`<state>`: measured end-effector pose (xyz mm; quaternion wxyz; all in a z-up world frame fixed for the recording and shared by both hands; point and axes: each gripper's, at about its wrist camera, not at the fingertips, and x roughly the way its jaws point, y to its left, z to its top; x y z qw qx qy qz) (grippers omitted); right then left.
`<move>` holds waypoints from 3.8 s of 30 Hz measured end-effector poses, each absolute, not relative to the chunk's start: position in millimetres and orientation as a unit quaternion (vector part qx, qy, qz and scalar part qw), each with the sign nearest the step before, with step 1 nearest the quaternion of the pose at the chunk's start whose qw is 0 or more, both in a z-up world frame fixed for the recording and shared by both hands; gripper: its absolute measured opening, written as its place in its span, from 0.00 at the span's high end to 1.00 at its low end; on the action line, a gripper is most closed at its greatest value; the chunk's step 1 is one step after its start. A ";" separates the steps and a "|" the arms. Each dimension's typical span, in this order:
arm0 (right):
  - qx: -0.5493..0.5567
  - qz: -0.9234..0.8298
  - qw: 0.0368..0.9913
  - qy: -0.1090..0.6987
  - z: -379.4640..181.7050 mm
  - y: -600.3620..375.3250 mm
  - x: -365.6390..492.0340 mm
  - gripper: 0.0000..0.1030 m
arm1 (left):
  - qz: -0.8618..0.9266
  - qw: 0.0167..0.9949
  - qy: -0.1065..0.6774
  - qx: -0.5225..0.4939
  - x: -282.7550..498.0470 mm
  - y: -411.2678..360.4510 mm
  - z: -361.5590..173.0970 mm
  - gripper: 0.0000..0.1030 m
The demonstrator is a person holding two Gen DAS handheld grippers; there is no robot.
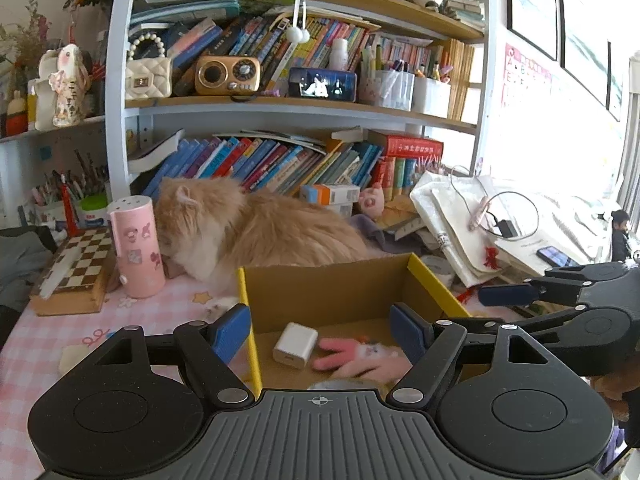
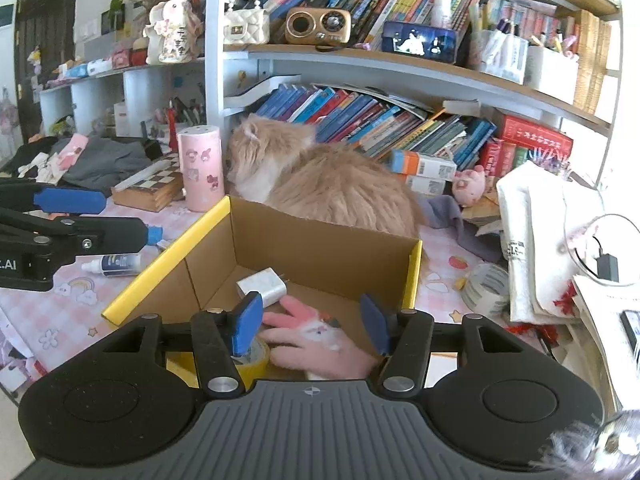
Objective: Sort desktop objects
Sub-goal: 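Withdraw both open grippers up out of the yellow box, then move both open grippers back over the table toward the remaining items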
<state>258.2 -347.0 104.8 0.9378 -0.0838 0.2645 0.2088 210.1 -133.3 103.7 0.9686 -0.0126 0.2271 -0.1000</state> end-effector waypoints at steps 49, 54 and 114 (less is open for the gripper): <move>-0.002 0.070 0.929 0.364 30.7 -230.0 101.8 0.34 | -0.087 0.941 0.327 -0.011 94.9 -13.4 31.2 0.15; -0.009 0.088 0.924 0.373 25.4 -210.3 95.4 0.34 | -0.087 0.939 0.334 -0.009 87.4 -1.0 28.3 0.15; -0.111 0.205 0.907 0.351 22.5 -88.6 144.2 0.40 | -0.007 0.938 0.344 -0.046 114.2 88.5 9.9 0.14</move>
